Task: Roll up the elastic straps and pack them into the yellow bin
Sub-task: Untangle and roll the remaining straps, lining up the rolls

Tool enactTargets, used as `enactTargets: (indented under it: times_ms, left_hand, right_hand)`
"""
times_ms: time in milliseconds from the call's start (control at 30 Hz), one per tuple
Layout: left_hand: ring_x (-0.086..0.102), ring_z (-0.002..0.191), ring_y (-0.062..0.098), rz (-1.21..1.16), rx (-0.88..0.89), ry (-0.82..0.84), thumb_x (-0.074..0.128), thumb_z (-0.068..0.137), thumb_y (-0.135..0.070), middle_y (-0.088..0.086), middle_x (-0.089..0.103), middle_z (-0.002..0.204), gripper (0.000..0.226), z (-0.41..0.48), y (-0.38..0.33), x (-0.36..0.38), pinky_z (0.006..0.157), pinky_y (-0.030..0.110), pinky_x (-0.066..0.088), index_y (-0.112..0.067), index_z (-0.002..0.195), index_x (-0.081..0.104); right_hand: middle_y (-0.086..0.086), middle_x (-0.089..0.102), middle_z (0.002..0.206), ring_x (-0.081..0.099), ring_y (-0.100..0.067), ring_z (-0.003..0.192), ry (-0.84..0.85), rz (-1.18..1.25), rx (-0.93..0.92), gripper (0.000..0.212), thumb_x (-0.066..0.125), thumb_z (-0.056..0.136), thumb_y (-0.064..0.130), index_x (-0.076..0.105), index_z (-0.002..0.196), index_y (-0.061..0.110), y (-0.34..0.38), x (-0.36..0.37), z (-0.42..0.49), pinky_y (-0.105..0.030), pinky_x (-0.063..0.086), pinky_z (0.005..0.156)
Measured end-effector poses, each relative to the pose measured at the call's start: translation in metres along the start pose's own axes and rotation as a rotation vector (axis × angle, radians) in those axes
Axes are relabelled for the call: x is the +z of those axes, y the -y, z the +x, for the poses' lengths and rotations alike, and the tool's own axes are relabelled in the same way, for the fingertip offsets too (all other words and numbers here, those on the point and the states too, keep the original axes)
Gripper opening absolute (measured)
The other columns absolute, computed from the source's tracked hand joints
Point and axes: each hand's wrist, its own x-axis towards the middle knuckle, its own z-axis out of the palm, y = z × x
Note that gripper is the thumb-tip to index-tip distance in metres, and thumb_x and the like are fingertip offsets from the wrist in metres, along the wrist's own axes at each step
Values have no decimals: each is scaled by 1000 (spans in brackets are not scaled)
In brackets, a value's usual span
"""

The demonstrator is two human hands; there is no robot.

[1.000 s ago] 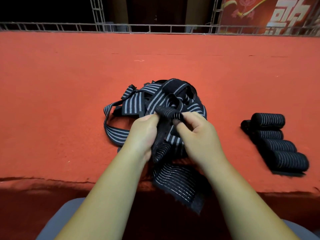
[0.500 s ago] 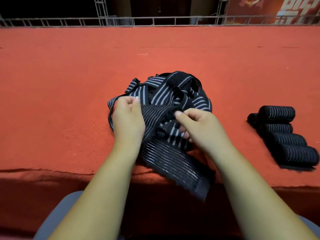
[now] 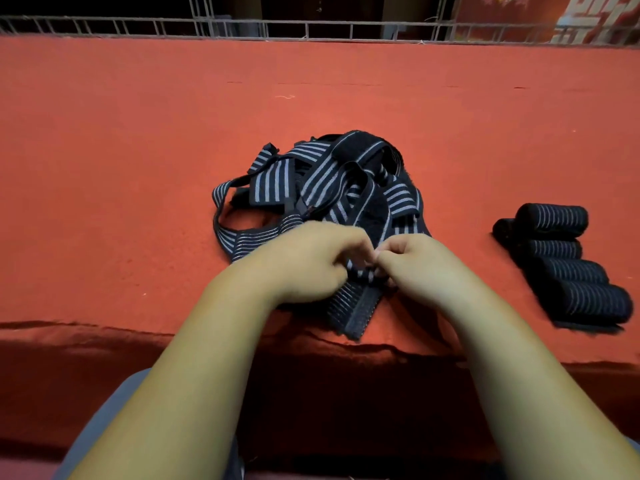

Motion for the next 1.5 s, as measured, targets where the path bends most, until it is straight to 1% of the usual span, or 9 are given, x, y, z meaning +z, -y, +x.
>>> enactTargets:
  times_ms: [167,367,500,667,867,1067,1167,1267,1500]
  left_hand:
    - [44,129,18,198,-114,181,86,86,-38,-9,53,132,59,3,-1,12,113,41,42,-35,137,58]
    - [62,91,12,25,-181,63,85,89,-33,-11,64,93,26,4,2,7,72,25,45,-30,107,66]
    - [72,75,15,-510,-322,-208,75,97,-36,-7,78,84,14,4,2,-13,69,32,52,-23,97,75]
    - [51,40,17,-894,-438,-270,62,108,-43,0,59,57,31,2,-20,-17,45,29,49,-15,97,64]
    - [42,38,21,-689,-451,-241,49,109,-58,6,53,47,51,6,-15,-8,45,24,33,-16,82,55]
    - [71,91,9,-526,-448,-557,52,110,-47,-13,79,100,24,20,29,-3,86,41,59,-32,107,69]
    - [63,123,10,-386,-471,-534,55,110,-43,-10,67,137,32,24,53,-4,103,32,46,-30,138,65]
    - [34,159,18,-307,-551,-436,57,109,-44,-2,30,177,60,31,77,-5,126,37,27,-24,164,44]
    - [17,166,17,-299,-570,-458,57,107,-36,1,14,182,45,40,100,-7,132,39,18,-34,152,61]
  right_hand:
    - [10,79,77,71,-10,68,11,63,53,27,58,96,21,81,85,25,-9,3,5,-36,59,77]
    - [11,76,72,66,-6,57,-40,96,3,26,56,98,22,80,87,28,-8,4,3,-29,52,64]
    - [4,72,73,65,-16,60,-207,517,-130,22,61,102,22,80,92,22,6,1,-3,-30,46,57]
    - [4,83,100,79,-15,94,-26,706,-149,44,58,107,55,83,108,19,20,3,-14,-36,60,87]
    - [-7,84,105,79,-33,107,-90,728,-148,17,68,106,28,82,108,19,20,14,-9,-56,60,103]
    - [-9,83,112,80,-30,107,-125,996,-10,22,58,112,20,78,118,16,17,17,3,-57,59,105]
    - [-4,84,111,80,-26,106,-137,925,-31,21,58,112,24,79,116,20,18,20,2,-57,59,105]
    - [1,84,109,80,-23,105,-116,823,-68,22,57,112,28,78,116,25,22,23,-1,-55,59,105]
    - [9,82,109,78,-18,105,-93,607,-124,22,57,104,48,74,112,35,29,29,-3,-56,59,102]
